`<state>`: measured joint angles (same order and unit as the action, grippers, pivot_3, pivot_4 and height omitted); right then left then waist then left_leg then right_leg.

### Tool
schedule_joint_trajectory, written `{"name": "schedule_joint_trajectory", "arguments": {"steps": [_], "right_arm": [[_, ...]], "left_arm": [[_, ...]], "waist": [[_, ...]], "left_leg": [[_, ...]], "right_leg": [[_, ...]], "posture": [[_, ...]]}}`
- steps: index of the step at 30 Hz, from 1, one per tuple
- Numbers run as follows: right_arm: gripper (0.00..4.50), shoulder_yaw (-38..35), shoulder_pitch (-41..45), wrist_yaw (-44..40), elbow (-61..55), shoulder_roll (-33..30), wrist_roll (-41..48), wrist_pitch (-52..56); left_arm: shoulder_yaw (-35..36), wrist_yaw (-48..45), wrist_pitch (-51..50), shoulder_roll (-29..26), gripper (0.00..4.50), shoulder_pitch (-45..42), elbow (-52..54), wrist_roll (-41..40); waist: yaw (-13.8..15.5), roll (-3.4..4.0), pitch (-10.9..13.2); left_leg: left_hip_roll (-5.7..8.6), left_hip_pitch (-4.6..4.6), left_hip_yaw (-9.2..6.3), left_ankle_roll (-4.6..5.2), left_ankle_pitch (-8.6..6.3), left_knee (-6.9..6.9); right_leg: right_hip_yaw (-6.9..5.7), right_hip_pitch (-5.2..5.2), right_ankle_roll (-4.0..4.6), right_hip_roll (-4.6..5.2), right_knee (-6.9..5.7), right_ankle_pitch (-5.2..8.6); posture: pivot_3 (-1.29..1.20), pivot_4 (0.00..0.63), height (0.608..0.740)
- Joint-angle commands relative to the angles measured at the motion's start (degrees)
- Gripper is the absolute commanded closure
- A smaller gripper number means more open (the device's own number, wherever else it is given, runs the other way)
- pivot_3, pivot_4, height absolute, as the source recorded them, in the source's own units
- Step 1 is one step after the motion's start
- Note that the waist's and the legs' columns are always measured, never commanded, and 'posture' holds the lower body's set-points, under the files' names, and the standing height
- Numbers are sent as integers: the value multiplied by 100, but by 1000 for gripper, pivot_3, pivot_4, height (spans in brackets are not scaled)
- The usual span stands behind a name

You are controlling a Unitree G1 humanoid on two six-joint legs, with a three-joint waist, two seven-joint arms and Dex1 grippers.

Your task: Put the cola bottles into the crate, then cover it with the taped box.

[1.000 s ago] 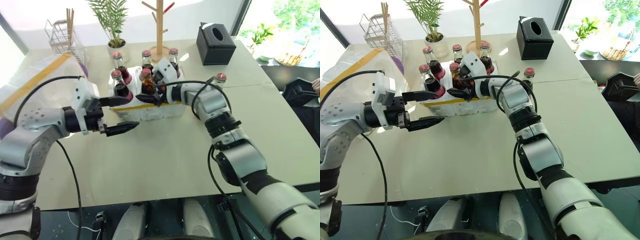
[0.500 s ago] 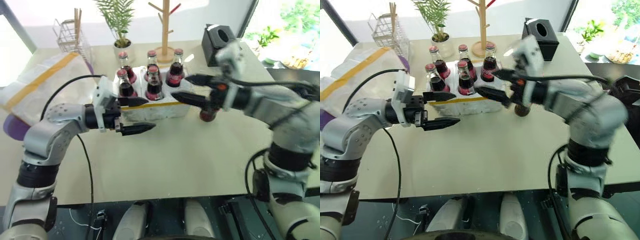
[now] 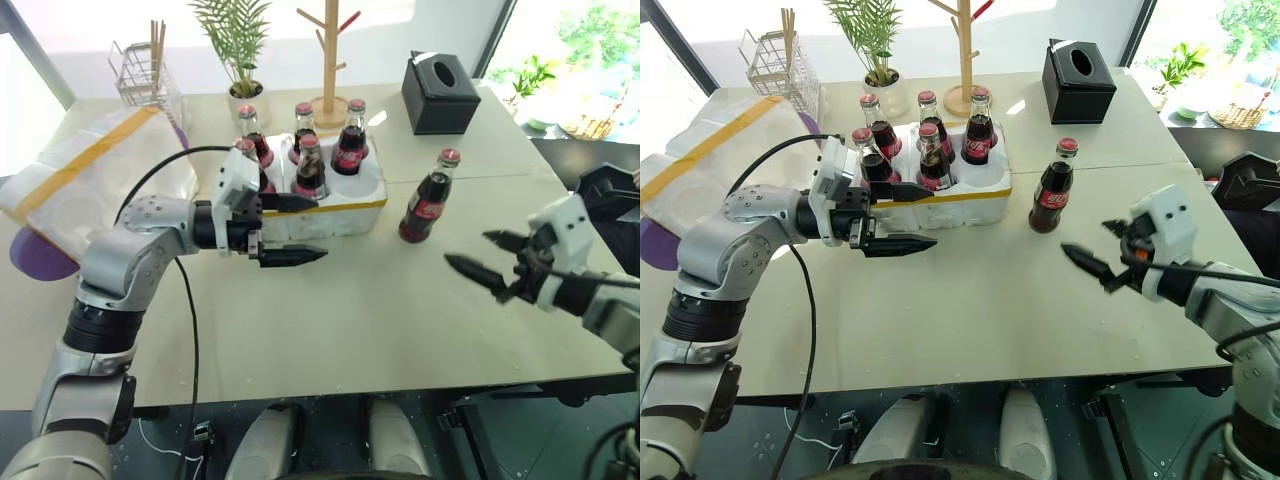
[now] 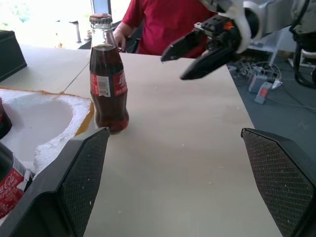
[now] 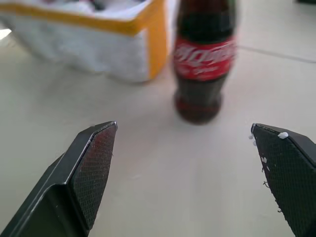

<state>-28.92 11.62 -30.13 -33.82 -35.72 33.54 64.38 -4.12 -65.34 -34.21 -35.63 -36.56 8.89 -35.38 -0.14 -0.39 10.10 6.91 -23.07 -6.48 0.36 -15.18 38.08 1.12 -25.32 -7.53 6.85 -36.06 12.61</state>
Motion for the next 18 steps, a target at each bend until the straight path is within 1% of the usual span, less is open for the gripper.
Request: {"name": "schedule_joint_trajectory", "arguments": {"steps": [1,4,11,18], "right_arm": [[25,290,170,289,136,255,-164,-630],[25,656,238,391,402,279,-449,-1111],[25,1057,743,543,1216,331,-644,-1613],[25,1602,1172,528,2145,645,-868,-2176]], "left_arm": [[11,-19,97,5,0,-55,126,53],[-11,6,139,-2,0,-48,140,147],[21,50,119,14,0,-63,187,191],[56,79,104,17,0,-127,142,182]], "waist": [[-2,0,0],[28,0,0],[63,0,0],[45,0,0]], "left_leg": [[0,0,0,-8,5,-1],[1,-2,0,-22,13,0],[2,-1,0,-20,12,0],[2,-1,0,-23,14,0]], "right_leg": [[0,0,0,-1,0,0],[0,0,0,0,4,0],[1,1,0,-1,4,0],[1,0,0,-2,3,0]], "posture": [[0,150,740],[0,150,740],[0,150,740],[0,150,740]]}}
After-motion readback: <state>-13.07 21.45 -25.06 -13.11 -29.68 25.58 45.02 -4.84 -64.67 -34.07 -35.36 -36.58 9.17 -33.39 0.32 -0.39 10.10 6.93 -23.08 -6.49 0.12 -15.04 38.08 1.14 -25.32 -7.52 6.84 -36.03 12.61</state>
